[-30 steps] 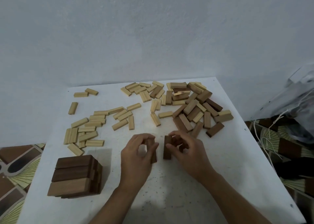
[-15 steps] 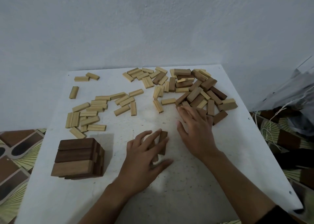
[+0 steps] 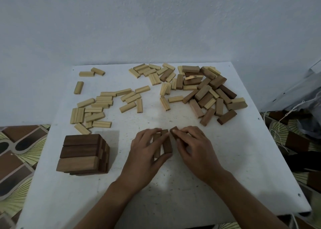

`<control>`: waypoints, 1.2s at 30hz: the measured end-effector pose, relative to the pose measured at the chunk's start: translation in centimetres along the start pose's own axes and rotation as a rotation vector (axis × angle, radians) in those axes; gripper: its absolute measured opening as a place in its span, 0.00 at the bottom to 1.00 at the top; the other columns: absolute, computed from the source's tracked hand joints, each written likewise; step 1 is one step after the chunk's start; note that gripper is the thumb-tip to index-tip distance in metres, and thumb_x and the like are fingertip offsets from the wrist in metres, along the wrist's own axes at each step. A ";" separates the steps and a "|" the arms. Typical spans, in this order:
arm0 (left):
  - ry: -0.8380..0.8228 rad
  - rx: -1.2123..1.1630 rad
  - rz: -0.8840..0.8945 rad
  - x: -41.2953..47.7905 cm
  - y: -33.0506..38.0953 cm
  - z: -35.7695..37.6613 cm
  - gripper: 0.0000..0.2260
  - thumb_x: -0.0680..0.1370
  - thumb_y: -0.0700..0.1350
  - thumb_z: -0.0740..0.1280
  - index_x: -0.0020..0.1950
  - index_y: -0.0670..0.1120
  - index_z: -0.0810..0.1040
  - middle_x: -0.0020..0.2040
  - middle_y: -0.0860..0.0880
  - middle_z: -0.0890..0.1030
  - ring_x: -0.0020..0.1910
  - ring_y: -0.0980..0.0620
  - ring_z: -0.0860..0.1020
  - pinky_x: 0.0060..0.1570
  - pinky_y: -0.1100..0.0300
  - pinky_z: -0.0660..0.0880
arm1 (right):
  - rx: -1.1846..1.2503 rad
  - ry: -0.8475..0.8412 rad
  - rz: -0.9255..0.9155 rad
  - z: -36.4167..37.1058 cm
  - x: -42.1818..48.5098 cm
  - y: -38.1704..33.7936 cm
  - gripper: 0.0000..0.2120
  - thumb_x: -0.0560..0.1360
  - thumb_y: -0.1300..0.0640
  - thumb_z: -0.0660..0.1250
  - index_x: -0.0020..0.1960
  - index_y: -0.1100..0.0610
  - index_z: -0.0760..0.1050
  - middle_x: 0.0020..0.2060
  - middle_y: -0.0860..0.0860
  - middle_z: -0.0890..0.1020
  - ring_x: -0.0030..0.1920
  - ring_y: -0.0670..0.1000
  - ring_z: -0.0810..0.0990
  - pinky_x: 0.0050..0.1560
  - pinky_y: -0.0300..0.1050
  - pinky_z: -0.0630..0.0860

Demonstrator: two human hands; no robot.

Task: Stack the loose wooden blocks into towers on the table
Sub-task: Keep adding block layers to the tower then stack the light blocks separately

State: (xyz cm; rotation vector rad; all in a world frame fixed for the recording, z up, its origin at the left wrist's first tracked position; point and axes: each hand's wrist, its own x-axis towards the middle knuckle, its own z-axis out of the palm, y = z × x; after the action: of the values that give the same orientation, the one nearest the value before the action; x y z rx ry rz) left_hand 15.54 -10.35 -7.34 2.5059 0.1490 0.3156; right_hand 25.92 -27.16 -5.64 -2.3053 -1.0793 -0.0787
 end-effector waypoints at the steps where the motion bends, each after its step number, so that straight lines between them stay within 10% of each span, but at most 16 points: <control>1: 0.003 -0.027 -0.011 0.0 0.0 -0.1 0.27 0.77 0.57 0.72 0.75 0.54 0.72 0.71 0.55 0.70 0.71 0.53 0.66 0.68 0.53 0.69 | 0.048 -0.025 -0.013 -0.1 0.0 -0.2 0.16 0.80 0.58 0.63 0.65 0.61 0.78 0.53 0.51 0.80 0.53 0.47 0.75 0.54 0.38 0.74; 12: -0.159 -0.194 -0.071 -0.5 0.2 -1.8 0.38 0.76 0.53 0.75 0.81 0.56 0.59 0.78 0.59 0.62 0.76 0.60 0.60 0.75 0.61 0.62 | 0.232 -0.462 0.033 -2.2 1.7 0.8 0.44 0.69 0.46 0.78 0.79 0.50 0.61 0.71 0.40 0.65 0.61 0.33 0.67 0.55 0.25 0.69; 31: -0.108 -0.259 -0.136 0.0 0.3 -2.7 0.41 0.69 0.53 0.80 0.77 0.54 0.64 0.70 0.57 0.67 0.65 0.64 0.66 0.62 0.79 0.63 | 0.255 -0.489 0.000 -1.9 3.2 0.7 0.41 0.65 0.40 0.79 0.73 0.51 0.71 0.61 0.40 0.68 0.56 0.39 0.72 0.50 0.29 0.70; 36: -0.083 -0.025 -0.183 -0.7 0.4 -3.2 0.42 0.68 0.62 0.78 0.77 0.52 0.66 0.70 0.55 0.66 0.68 0.58 0.60 0.65 0.64 0.63 | 0.234 -0.489 0.016 -1.8 2.9 0.7 0.43 0.65 0.38 0.79 0.75 0.48 0.68 0.64 0.40 0.68 0.63 0.39 0.65 0.59 0.28 0.61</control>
State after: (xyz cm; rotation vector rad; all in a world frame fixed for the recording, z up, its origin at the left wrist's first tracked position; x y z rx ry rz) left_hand 14.10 -9.06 -4.72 2.4538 0.3359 0.1378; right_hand 28.74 -26.45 -3.68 -2.1675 -1.2239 0.6151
